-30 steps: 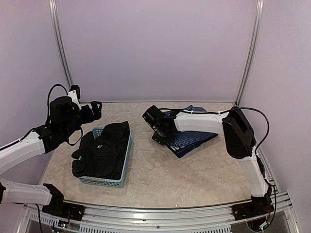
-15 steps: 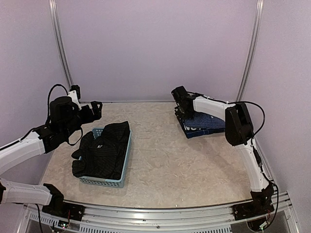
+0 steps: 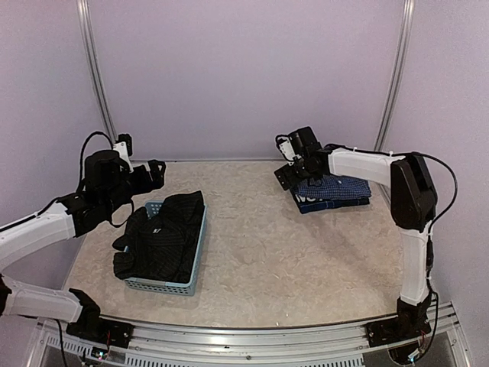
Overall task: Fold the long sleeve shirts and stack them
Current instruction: Move the square-folded shirt to the corner of the board, then pick up the crumpled shirt from the bin.
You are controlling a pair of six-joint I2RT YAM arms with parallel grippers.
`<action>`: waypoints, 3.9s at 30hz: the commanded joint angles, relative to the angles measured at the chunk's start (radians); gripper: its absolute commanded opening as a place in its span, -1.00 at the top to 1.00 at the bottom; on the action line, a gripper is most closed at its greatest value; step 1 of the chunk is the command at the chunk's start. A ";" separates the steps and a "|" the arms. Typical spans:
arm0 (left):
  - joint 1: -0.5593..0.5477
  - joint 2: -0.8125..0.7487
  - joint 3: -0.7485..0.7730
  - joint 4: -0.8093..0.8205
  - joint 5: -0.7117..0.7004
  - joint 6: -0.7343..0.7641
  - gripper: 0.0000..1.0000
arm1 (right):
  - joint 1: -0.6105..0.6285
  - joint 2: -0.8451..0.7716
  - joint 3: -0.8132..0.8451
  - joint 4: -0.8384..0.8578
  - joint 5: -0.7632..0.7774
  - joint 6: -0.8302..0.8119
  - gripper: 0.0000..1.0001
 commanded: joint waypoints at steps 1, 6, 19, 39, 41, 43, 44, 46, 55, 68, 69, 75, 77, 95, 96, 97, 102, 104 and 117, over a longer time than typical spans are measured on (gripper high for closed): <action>-0.006 0.019 0.025 -0.017 0.022 -0.012 -0.98 | 0.003 -0.154 -0.130 0.135 -0.176 0.054 -0.99; -0.019 0.044 0.022 -0.039 0.032 -0.019 -0.98 | 0.002 -0.264 -0.286 0.177 -0.219 0.105 -0.99; -0.096 0.109 0.005 -0.104 0.043 -0.067 -0.97 | 0.007 -0.459 -0.565 0.195 -0.296 0.167 -0.99; -0.132 0.180 -0.051 -0.422 -0.063 -0.359 -0.91 | 0.029 -0.529 -0.701 0.237 -0.351 0.201 -0.99; -0.143 0.188 -0.056 -0.450 -0.084 -0.383 -0.92 | 0.030 -0.527 -0.712 0.244 -0.355 0.205 -0.99; -0.152 0.190 -0.061 -0.472 -0.115 -0.401 -0.94 | 0.031 -0.525 -0.722 0.248 -0.359 0.207 -0.99; -0.151 0.195 -0.065 -0.478 -0.121 -0.407 -0.94 | 0.032 -0.526 -0.728 0.252 -0.363 0.210 -0.99; -0.148 0.213 -0.063 -0.493 -0.139 -0.410 -0.95 | 0.032 -0.523 -0.737 0.262 -0.371 0.214 -0.99; -0.156 0.347 -0.050 -0.455 -0.152 -0.379 -0.71 | 0.038 -0.513 -0.751 0.265 -0.374 0.216 -0.99; -0.197 0.421 -0.019 -0.384 -0.073 -0.321 0.40 | 0.041 -0.514 -0.766 0.268 -0.368 0.219 -0.98; -0.199 0.416 -0.010 -0.389 -0.077 -0.316 0.49 | 0.042 -0.515 -0.764 0.265 -0.368 0.218 -0.98; -0.204 0.335 0.063 -0.421 -0.092 -0.268 0.88 | 0.042 -0.533 -0.757 0.250 -0.365 0.216 -0.98; -0.203 0.306 0.091 -0.421 -0.098 -0.250 1.00 | 0.042 -0.539 -0.750 0.238 -0.364 0.217 -0.98; -0.197 0.225 0.441 -0.460 -0.065 -0.091 1.00 | 0.044 -0.579 -0.802 0.256 -0.374 0.233 -0.99; -0.197 0.233 0.471 -0.461 -0.062 -0.075 1.00 | 0.044 -0.576 -0.800 0.257 -0.375 0.234 -0.99; -0.197 0.241 0.502 -0.463 -0.060 -0.064 1.00 | 0.044 -0.573 -0.799 0.257 -0.377 0.237 -0.99; -0.197 0.294 0.708 -0.450 0.030 -0.029 1.00 | 0.044 -0.585 -0.803 0.255 -0.382 0.256 -0.99; -0.199 0.329 0.803 -0.429 0.122 -0.028 1.00 | 0.044 -0.601 -0.803 0.247 -0.376 0.267 -0.99; -0.373 0.616 1.243 -0.311 0.487 -0.030 1.00 | -0.067 -0.786 -0.800 0.136 -0.295 0.372 -0.99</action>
